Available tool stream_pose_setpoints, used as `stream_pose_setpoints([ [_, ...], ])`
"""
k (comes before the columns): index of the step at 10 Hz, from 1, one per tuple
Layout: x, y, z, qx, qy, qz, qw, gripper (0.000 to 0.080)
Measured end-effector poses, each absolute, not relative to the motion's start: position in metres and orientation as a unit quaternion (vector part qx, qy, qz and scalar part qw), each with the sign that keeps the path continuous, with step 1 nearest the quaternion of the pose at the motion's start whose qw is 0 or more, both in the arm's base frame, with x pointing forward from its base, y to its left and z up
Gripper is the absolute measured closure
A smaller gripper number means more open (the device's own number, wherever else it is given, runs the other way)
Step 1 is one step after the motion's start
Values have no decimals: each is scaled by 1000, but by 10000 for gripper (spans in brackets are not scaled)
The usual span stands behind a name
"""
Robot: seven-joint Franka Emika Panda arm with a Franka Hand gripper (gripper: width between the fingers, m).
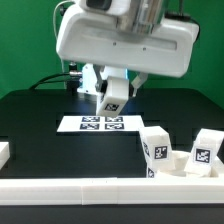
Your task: Assemble stool
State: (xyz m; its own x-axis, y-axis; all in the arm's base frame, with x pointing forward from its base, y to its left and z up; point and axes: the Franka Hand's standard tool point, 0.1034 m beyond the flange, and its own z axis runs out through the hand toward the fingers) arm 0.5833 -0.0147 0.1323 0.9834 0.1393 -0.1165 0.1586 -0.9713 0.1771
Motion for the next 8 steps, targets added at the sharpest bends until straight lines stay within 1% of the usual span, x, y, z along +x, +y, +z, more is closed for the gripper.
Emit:
stream_pose_setpoints([
  [1,592,-14,129,993,80,-10,90,461],
  [2,594,-11,130,992,85,34,85,461],
  [3,592,-10,129,991,87,65,80,461],
  [5,594,4,131,984,91,132,70,461],
  [7,589,18,140,974,87,204,53,461],
  [8,585,29,139,972,80,218,43,461],
])
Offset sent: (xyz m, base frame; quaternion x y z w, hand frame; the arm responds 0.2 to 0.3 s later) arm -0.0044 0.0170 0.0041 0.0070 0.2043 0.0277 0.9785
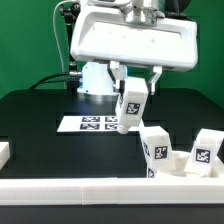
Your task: Assemble stool
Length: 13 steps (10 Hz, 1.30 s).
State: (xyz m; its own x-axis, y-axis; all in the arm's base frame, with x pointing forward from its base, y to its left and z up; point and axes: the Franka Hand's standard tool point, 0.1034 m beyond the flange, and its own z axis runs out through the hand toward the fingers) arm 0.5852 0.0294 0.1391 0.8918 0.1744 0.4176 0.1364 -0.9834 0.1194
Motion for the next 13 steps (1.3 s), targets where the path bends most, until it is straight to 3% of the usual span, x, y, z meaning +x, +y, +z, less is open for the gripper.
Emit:
stream_pose_setpoints([
  [2,583,49,136,973,65,220,29,461],
  [6,583,48,136,973,69,220,30,461],
  [10,580,99,133,974,50,223,-3,461],
  [13,583,107,128,970,63,234,-1,461],
])
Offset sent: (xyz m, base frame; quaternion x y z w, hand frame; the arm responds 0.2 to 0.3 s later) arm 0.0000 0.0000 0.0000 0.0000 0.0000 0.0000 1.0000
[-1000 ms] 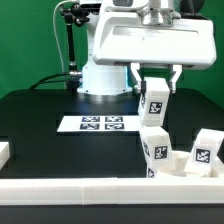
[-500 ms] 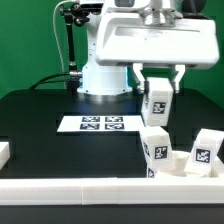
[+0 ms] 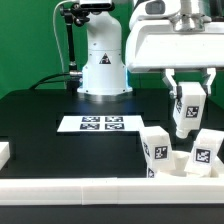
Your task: Assemble stool
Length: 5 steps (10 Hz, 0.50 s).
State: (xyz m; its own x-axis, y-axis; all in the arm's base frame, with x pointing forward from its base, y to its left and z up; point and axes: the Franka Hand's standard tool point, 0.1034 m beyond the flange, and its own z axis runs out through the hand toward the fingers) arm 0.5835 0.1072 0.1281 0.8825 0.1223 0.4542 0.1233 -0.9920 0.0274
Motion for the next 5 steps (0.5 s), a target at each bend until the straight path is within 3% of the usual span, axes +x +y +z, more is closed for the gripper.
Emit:
stream_pose_setpoints([
  [3,584,103,129,-950,-71,-303,-2,461],
  [5,582,106,122,-954,-77,-289,-4,461],
])
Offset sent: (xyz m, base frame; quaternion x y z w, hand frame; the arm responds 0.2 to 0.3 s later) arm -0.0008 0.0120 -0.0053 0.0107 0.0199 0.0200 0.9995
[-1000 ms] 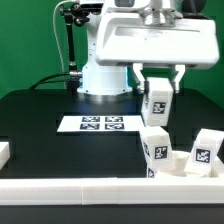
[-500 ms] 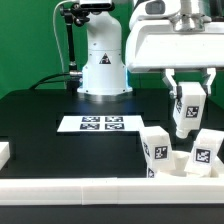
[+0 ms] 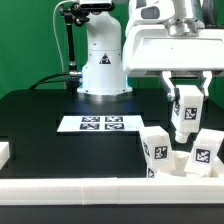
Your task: Assemble stool
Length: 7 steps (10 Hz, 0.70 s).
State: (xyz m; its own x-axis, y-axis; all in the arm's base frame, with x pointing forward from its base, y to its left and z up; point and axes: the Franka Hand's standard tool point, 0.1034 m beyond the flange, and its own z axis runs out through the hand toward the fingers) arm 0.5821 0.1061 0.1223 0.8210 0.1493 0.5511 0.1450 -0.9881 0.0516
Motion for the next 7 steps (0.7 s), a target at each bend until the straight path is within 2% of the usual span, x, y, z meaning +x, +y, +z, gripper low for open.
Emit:
stream_pose_setpoints([
  [5,582,100,118,954,87,285,10,461],
  [7,591,102,116,953,91,288,12,461],
])
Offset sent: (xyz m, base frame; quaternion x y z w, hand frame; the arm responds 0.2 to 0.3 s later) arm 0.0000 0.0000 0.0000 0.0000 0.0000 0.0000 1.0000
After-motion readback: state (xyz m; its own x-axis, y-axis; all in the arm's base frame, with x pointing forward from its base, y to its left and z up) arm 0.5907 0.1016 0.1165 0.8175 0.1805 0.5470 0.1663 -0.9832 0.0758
